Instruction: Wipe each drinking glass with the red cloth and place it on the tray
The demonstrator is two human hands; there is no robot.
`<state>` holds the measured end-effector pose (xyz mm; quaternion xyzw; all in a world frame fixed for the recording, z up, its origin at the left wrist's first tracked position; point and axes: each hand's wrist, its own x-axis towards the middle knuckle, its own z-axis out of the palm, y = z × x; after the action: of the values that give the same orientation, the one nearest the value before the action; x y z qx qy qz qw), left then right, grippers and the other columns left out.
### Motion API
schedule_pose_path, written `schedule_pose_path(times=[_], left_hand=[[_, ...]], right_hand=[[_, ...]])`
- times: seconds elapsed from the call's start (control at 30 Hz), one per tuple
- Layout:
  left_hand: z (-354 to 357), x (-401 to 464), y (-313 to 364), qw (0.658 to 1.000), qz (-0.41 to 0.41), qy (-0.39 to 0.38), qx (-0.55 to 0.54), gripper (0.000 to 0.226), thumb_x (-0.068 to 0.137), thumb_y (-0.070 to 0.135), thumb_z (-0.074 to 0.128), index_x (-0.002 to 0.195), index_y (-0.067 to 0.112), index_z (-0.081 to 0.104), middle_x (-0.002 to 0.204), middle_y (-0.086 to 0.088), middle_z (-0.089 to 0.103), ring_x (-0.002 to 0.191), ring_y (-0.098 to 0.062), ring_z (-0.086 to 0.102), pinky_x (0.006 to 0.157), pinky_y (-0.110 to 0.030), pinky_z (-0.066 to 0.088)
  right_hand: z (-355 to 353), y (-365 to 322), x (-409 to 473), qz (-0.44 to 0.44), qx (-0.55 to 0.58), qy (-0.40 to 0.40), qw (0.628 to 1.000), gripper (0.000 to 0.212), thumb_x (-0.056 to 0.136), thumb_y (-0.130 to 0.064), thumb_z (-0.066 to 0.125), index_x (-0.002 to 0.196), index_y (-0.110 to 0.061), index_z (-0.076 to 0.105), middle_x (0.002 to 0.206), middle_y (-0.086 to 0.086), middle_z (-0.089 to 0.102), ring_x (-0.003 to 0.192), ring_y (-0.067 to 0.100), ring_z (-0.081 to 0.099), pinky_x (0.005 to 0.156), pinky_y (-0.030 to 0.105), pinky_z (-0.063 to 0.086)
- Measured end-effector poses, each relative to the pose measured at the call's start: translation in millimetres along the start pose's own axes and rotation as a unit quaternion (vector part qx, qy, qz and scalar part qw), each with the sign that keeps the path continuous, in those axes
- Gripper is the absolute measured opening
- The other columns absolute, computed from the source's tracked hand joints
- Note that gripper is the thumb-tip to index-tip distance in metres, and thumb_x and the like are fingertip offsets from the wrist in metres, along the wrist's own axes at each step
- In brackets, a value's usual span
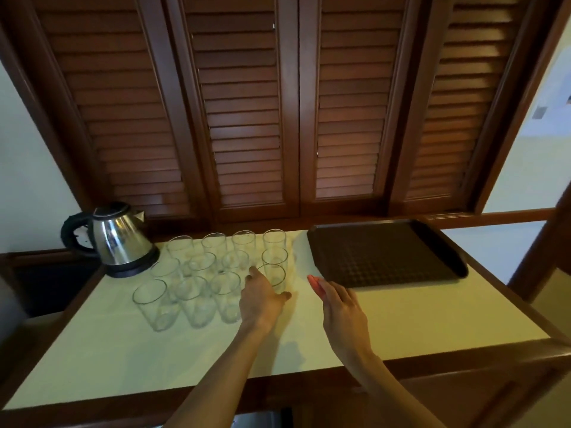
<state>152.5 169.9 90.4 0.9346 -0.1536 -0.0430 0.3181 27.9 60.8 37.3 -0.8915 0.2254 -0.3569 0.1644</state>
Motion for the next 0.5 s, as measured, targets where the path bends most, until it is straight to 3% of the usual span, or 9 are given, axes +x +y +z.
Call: schedule_pose_path(times=[0.2, 0.3, 0.4, 0.5], left_hand=[[-9, -3, -7, 0.992, -0.022, 0.022, -0.123, 0.091, 0.072, 0.036, 0.095, 0.145, 0.007, 0.05, 0.135, -0.012, 0.068, 0.123, -0.029, 0.066, 0.098, -0.036, 0.055], [-32, -4, 0, 0.978, -0.023, 0.026, -0.206, 0.086, 0.066, 0.034, 0.099, 0.137, 0.009, 0.058, 0.118, -0.006, 0.072, 0.112, -0.024, 0.068, 0.091, -0.032, 0.051], [-71, -1, 16, 0.937, -0.013, 0.012, -0.349, 0.071, 0.061, 0.028, 0.101, 0.121, 0.019, 0.065, 0.1, 0.003, 0.07, 0.094, -0.014, 0.068, 0.084, -0.036, 0.055], [-117, 0, 40, 0.89, 0.022, -0.049, -0.452, 0.065, 0.064, 0.026, 0.098, 0.121, 0.026, 0.065, 0.111, 0.0, 0.075, 0.102, -0.016, 0.072, 0.085, -0.05, 0.061]], right_hand=[[-15, -5, 4, 0.016, 0.049, 0.021, 0.998, 0.034, 0.101, -0.015, 0.056, 0.134, -0.017, 0.063, 0.121, 0.0, 0.07, 0.106, 0.021, 0.065, 0.081, 0.023, 0.05], [-30, -17, 20, 0.046, 0.127, 0.034, 0.99, 0.035, 0.106, -0.02, 0.046, 0.138, -0.022, 0.059, 0.12, -0.008, 0.069, 0.105, 0.008, 0.063, 0.082, 0.015, 0.046], [-48, -40, 46, 0.082, 0.248, 0.065, 0.963, 0.034, 0.107, -0.019, 0.046, 0.14, -0.019, 0.057, 0.105, -0.029, 0.061, 0.097, -0.011, 0.062, 0.081, 0.03, 0.056], [-66, -68, 79, 0.117, 0.337, 0.095, 0.929, 0.038, 0.107, -0.022, 0.047, 0.144, -0.022, 0.052, 0.113, -0.03, 0.058, 0.108, 0.008, 0.065, 0.09, 0.046, 0.059]])
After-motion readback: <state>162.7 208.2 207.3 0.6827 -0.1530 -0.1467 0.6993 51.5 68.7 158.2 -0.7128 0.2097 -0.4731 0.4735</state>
